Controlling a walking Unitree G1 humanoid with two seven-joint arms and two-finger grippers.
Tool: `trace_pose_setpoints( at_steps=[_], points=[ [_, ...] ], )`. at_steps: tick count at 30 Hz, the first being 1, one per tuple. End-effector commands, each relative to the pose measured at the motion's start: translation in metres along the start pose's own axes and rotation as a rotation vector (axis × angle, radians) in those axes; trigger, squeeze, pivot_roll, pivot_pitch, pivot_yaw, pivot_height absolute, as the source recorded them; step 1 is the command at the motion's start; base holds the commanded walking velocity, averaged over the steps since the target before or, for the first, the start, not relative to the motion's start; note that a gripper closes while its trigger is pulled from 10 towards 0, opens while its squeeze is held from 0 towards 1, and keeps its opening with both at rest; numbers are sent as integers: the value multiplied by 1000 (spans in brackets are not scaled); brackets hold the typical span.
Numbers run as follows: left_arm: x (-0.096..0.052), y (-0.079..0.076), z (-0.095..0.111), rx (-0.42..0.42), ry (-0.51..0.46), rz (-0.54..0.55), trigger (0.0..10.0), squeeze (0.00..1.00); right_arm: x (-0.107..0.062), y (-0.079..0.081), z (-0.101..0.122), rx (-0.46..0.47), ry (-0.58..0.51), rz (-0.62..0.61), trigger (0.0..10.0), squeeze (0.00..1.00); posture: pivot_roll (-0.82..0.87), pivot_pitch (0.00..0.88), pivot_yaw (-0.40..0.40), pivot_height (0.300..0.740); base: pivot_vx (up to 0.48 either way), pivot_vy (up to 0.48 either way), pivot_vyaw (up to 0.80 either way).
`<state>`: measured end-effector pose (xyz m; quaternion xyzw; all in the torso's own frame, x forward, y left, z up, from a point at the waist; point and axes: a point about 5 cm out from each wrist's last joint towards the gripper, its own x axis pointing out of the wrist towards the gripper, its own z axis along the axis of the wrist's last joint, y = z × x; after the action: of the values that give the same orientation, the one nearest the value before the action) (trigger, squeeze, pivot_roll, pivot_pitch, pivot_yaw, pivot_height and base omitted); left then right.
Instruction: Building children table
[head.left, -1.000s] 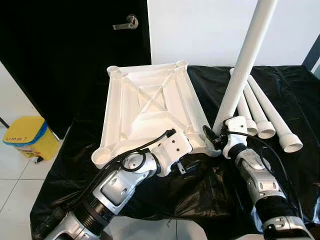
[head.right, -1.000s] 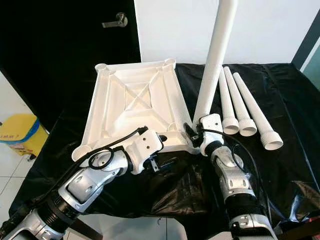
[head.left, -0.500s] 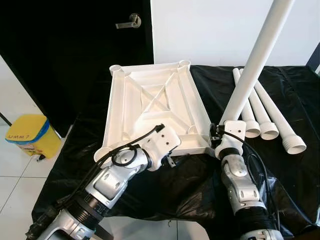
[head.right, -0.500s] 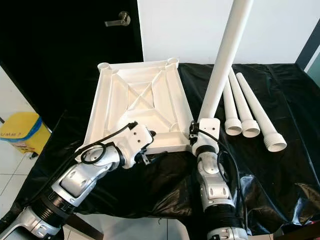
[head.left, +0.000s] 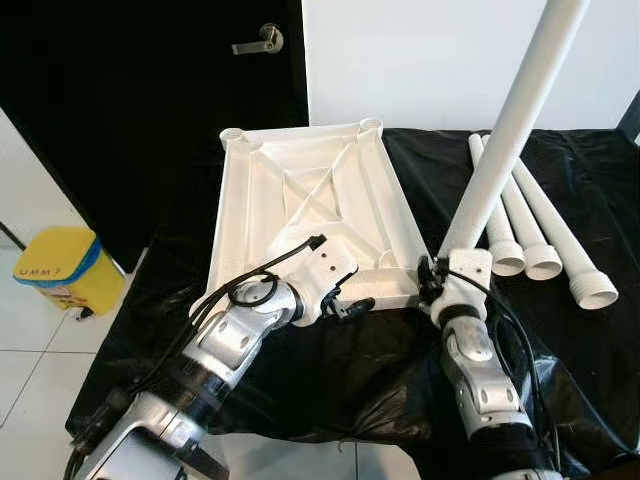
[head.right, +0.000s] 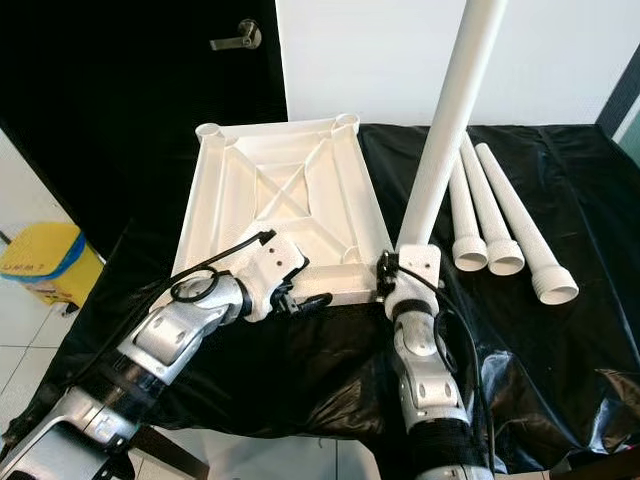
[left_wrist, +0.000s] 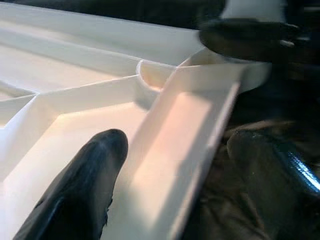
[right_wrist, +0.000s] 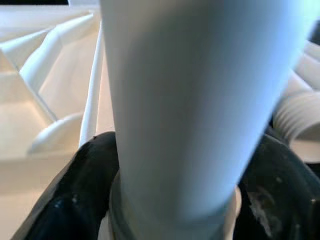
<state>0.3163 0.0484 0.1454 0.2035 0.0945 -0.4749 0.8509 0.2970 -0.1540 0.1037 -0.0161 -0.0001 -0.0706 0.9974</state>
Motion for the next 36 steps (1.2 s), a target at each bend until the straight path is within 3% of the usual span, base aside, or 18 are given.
trace_pose_setpoints(
  at_steps=[1, 3, 4, 11, 18, 34, 35, 36],
  points=[
    [1, 7, -3, 5, 21, 73, 10000, 0, -2, 0, 1, -7, -7, 12, 10000, 1000, -210, 25, 40, 740, 0, 0, 0],
    [4, 12, -4, -1, 39, 92, 10000, 0, -5, -2, 1, -12, -12, 14, 10000, 1000, -216, 25, 42, 740, 0, 0, 0],
    [8, 21, -6, -10, 69, 135, 10000, 0, -10, -7, -1, -21, -19, 16, 10000, 0, -227, 26, 48, 740, 0, 0, 0],
    [14, 35, -12, -50, 130, 197, 10000, 0, -18, -15, -4, -36, -17, 14, 10000, 0, -246, 26, 60, 740, 0, 0, 0],
    [22, 47, -15, -109, 170, 250, 10000, 0, -23, -13, -3, -31, -21, 16, 10000, 0, -264, 23, 74, 740, 0, 0, 0],
    [31, 46, -31, -207, 295, 298, 10000, 0, -26, -9, -4, -36, -16, 36, 10000, 0, -263, 27, 75, 740, 0, 0, 0],
    [30, 47, -34, -204, 312, 309, 8941, 0, -26, -9, -4, -36, -15, 37, 10000, 0, -264, 27, 76, 740, 0, 0, 0],
    [30, 48, -36, -221, 318, 322, 4824, 0, -26, -8, -4, -37, -13, 37, 10000, 0, -263, 30, 78, 740, 0, 0, 0]
  ],
)
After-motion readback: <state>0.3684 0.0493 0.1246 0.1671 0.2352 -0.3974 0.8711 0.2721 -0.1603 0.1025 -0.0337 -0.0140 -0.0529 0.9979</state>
